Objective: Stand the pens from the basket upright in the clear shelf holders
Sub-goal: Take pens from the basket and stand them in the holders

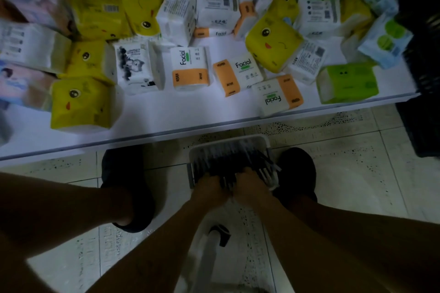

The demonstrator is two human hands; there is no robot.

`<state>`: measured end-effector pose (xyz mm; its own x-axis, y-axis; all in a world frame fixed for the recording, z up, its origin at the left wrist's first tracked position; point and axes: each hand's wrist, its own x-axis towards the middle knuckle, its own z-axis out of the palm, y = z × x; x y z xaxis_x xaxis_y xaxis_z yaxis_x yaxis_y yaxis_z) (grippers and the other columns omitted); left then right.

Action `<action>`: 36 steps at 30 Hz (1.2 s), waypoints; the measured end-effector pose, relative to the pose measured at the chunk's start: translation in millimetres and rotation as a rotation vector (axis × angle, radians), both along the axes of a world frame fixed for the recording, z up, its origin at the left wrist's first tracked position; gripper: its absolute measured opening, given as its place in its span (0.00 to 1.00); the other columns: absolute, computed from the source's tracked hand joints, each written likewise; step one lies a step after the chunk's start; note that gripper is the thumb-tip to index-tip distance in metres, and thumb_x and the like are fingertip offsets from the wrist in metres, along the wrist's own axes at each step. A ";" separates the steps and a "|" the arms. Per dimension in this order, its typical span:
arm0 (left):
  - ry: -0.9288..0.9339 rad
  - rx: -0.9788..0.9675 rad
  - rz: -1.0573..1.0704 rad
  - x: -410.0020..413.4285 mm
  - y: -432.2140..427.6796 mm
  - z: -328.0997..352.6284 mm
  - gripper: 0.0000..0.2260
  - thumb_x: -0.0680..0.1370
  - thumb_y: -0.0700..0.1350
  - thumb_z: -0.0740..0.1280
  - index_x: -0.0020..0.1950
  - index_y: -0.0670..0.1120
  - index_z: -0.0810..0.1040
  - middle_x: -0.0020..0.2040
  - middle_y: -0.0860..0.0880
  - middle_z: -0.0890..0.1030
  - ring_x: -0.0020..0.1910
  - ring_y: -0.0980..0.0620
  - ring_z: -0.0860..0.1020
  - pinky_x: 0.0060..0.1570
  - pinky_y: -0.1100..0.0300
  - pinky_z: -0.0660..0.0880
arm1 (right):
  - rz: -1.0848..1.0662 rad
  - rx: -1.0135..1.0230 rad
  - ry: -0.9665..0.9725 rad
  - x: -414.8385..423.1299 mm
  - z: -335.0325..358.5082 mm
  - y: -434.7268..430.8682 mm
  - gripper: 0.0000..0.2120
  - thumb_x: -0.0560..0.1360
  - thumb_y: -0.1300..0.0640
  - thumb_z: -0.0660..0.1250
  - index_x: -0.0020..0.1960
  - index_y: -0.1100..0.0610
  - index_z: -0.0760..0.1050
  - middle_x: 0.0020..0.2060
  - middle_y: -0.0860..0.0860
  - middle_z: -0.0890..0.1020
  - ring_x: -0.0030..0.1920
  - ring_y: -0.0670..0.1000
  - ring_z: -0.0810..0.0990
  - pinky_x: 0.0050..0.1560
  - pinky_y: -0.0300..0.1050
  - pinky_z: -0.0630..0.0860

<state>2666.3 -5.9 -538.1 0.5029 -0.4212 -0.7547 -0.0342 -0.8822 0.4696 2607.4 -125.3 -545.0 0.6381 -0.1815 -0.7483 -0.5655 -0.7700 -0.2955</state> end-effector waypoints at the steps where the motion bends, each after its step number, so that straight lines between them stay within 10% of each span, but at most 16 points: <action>1: 0.009 -0.009 0.084 1.1 0.8 1.3 0.07 0.78 0.42 0.64 0.46 0.39 0.80 0.44 0.41 0.79 0.47 0.45 0.78 0.46 0.58 0.75 | 0.022 -0.004 0.017 -0.8 -0.9 0.0 0.19 0.80 0.54 0.57 0.68 0.60 0.71 0.64 0.59 0.73 0.64 0.60 0.70 0.64 0.50 0.70; 5: -0.009 -0.055 0.431 0.9 7.9 9.1 0.15 0.77 0.41 0.66 0.30 0.44 0.70 0.32 0.42 0.74 0.34 0.48 0.74 0.34 0.57 0.71 | 0.001 0.022 0.050 4.3 7.2 -3.0 0.20 0.80 0.56 0.59 0.71 0.60 0.68 0.67 0.58 0.71 0.67 0.59 0.69 0.68 0.49 0.67; 13: -0.007 -0.036 0.555 4.0 15.8 24.8 0.08 0.75 0.46 0.69 0.47 0.43 0.73 0.45 0.44 0.80 0.45 0.45 0.80 0.48 0.50 0.80 | -0.109 0.002 0.085 14.6 26.3 -3.5 0.14 0.81 0.58 0.59 0.62 0.64 0.75 0.59 0.61 0.77 0.61 0.59 0.75 0.60 0.46 0.70; 21: 0.169 -0.166 0.514 1.9 22.8 52.9 0.11 0.81 0.42 0.58 0.56 0.39 0.77 0.42 0.41 0.82 0.37 0.46 0.79 0.32 0.59 0.75 | -0.480 -0.074 -0.156 1.7 40.8 -11.2 0.20 0.76 0.61 0.66 0.27 0.55 0.65 0.29 0.53 0.72 0.34 0.52 0.72 0.33 0.40 0.65; 27: 0.163 -0.235 0.659 -5.8 21.4 86.3 0.08 0.78 0.33 0.56 0.53 0.43 0.70 0.43 0.40 0.77 0.40 0.43 0.76 0.46 0.47 0.78 | -0.611 0.126 -0.100 1.7 79.9 -8.3 0.16 0.78 0.61 0.61 0.32 0.54 0.66 0.30 0.51 0.71 0.33 0.52 0.72 0.37 0.41 0.72; 36: -0.206 -0.431 0.413 -5.3 34.5 148.3 0.14 0.83 0.51 0.54 0.59 0.44 0.72 0.51 0.43 0.79 0.48 0.44 0.78 0.45 0.56 0.72 | -0.707 0.301 -0.343 3.8 147.5 18.4 0.08 0.81 0.56 0.57 0.45 0.52 0.73 0.32 0.51 0.73 0.30 0.49 0.71 0.31 0.41 0.67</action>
